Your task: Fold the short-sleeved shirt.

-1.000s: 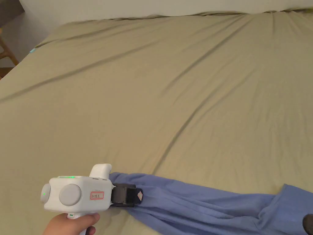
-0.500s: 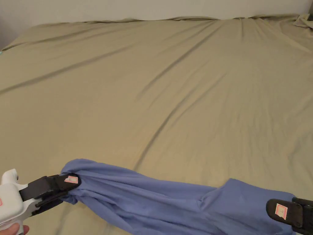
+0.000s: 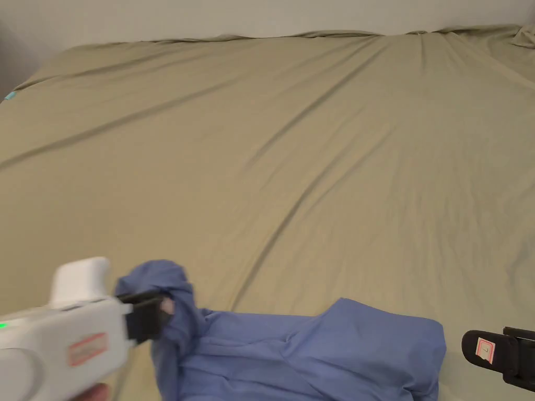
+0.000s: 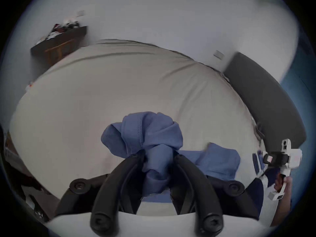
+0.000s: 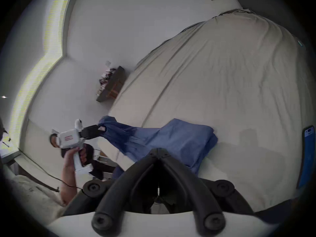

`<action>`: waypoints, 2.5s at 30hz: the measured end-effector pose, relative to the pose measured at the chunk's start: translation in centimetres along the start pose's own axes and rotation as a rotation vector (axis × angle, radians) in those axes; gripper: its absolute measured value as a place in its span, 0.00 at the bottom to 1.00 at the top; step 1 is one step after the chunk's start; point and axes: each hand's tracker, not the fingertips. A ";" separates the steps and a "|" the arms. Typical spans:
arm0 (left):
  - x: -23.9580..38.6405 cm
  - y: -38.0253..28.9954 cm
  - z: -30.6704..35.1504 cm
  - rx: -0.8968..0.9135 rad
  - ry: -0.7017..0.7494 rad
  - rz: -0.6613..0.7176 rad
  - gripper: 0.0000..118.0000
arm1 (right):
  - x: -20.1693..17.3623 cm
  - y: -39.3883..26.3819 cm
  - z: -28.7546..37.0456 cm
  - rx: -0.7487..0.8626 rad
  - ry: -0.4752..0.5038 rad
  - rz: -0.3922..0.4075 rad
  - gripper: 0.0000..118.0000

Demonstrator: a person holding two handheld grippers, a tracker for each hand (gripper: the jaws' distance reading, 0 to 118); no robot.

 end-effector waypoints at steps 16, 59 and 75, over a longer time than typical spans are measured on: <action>-4.7 -2.0 -2.3 -0.065 0.124 -0.009 0.94 | 2.7 -3.3 -1.7 -0.096 -0.181 -0.059 0.02; 1.3 -6.2 -10.6 -0.252 0.016 -0.125 0.39 | -2.1 -1.3 0.6 -0.001 -0.177 0.077 0.02; -3.8 -2.9 -0.5 -0.118 0.045 0.146 0.08 | -1.3 -0.9 1.3 0.003 -0.200 0.054 0.02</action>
